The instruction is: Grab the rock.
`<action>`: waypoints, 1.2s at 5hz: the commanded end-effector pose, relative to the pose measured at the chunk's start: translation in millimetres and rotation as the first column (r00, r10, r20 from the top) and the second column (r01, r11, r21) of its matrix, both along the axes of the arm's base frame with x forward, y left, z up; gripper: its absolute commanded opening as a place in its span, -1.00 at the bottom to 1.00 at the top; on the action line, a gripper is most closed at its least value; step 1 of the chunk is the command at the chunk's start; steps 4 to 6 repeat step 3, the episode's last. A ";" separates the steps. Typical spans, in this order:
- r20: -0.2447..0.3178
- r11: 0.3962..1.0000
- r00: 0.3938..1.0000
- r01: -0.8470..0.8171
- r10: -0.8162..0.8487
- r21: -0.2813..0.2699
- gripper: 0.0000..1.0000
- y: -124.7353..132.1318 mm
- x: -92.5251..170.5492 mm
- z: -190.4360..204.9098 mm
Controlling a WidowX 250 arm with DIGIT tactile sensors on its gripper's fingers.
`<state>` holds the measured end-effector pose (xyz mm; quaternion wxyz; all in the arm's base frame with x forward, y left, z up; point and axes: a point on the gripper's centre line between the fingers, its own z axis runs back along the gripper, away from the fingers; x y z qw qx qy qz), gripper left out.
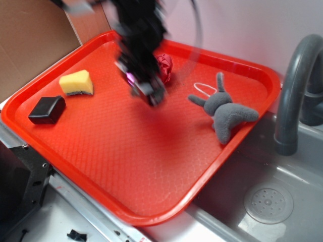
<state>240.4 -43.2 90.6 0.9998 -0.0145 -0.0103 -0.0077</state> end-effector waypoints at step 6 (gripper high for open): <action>0.004 0.976 0.976 -0.216 0.216 -0.031 -1.00 -3.7 -66.3 102.6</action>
